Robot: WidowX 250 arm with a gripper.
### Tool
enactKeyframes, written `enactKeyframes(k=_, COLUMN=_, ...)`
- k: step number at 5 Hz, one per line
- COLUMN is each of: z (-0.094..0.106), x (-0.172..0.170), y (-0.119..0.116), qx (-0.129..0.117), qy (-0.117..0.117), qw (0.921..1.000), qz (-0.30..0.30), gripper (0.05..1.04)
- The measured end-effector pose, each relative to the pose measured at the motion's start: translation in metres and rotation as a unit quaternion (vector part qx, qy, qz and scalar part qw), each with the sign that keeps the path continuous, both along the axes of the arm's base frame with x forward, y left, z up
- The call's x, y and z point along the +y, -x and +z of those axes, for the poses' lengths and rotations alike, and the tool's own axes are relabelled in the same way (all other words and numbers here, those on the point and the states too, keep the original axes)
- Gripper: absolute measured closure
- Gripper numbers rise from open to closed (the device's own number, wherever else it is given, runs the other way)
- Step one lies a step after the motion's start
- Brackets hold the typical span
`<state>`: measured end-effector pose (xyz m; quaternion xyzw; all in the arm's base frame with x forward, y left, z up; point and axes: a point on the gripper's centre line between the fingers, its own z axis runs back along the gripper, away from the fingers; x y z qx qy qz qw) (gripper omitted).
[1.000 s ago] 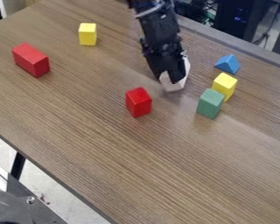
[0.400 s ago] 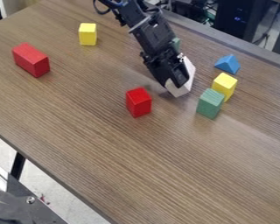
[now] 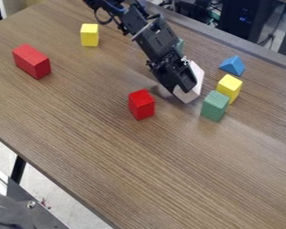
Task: Move the white arch near the green and yellow cubes
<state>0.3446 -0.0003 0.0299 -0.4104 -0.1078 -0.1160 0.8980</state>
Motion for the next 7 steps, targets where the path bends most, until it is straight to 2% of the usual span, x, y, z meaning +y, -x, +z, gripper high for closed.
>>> enactKeyframes(k=1, z=-0.003, x=0.001, y=-0.002, qx=-0.013, qy=0.042, qw=0.9990, qz=0.008, gripper=0.511)
enactKeyframes(k=2, z=-0.002, x=0.003, y=-0.001, qx=-0.018, qy=0.067, qw=0.9975, qz=0.014, gripper=0.458)
enactKeyframes(k=3, z=-0.003, x=0.005, y=0.000, qx=-0.018, qy=0.076, qw=0.9969, qz=0.011, gripper=0.164)
enactKeyframes(k=4, z=-0.003, x=0.009, y=0.001, qx=-0.002, qy=0.069, qw=0.9975, qz=0.016, gripper=0.096)
enactKeyframes(k=5, z=-0.001, x=0.018, y=0.008, qx=0.048, qy=0.023, qw=0.9984, qz=0.018, gripper=0.095)
enactKeyframes(k=6, z=0.006, x=0.032, y=0.015, qx=0.102, qy=-0.061, qw=0.9927, qz=0.021, gripper=0.094)
enactKeyframes(k=7, z=0.021, x=0.055, y=0.023, qx=0.204, qy=-0.179, qw=0.9625, qz=0.003, gripper=0.094)
